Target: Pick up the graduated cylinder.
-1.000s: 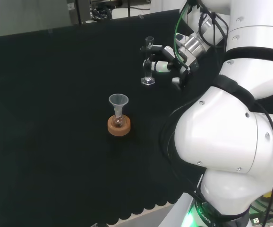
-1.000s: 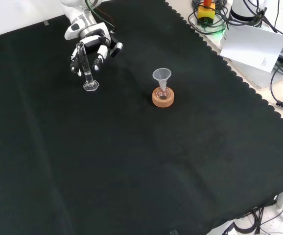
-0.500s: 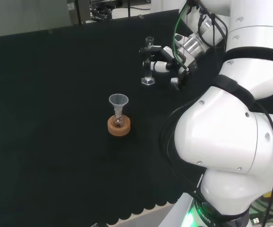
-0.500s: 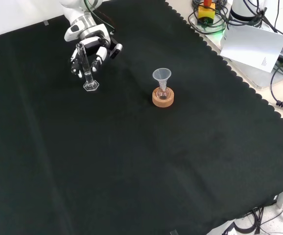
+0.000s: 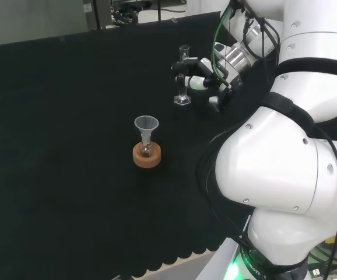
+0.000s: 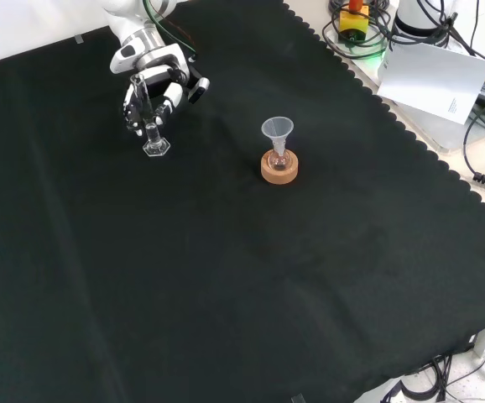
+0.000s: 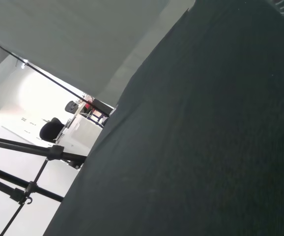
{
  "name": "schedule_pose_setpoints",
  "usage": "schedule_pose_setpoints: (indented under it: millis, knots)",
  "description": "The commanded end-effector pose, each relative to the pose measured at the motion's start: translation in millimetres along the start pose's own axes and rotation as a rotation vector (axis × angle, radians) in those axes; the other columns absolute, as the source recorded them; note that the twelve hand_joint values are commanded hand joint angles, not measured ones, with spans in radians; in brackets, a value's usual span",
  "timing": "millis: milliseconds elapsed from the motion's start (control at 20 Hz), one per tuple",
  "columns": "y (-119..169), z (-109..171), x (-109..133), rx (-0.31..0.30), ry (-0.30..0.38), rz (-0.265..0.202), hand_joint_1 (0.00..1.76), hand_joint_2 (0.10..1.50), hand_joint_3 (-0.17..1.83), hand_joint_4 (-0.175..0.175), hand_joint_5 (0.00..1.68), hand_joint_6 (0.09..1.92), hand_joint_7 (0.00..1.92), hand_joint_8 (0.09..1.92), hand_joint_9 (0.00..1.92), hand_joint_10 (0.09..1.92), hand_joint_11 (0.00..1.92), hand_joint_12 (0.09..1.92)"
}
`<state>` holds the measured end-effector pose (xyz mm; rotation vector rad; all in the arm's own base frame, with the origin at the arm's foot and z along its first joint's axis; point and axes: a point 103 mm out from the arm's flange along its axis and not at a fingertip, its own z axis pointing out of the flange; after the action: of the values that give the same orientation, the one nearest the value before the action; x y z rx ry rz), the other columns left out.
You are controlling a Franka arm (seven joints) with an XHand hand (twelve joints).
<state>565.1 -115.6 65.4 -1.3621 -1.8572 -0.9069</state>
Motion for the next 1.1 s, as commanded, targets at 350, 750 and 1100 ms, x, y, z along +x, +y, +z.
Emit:
schedule_pose_setpoints:
  millis: [350,750,1100]
  knots:
    - [5,0,15,0.001,-0.162,0.027,1.15,1.19,-0.12,-0.172,0.97,1.04,1.16,0.4,1.33,0.13,1.18,0.79]
    - [-3,-25,41,0.053,-0.288,0.01,1.23,1.14,-0.07,-0.175,0.99,1.0,1.1,0.74,1.39,0.09,1.21,0.75]
    - [-35,-43,79,0.077,-0.369,0.005,1.26,1.11,-0.01,-0.175,0.98,1.01,1.01,0.98,1.4,0.09,1.21,0.75]
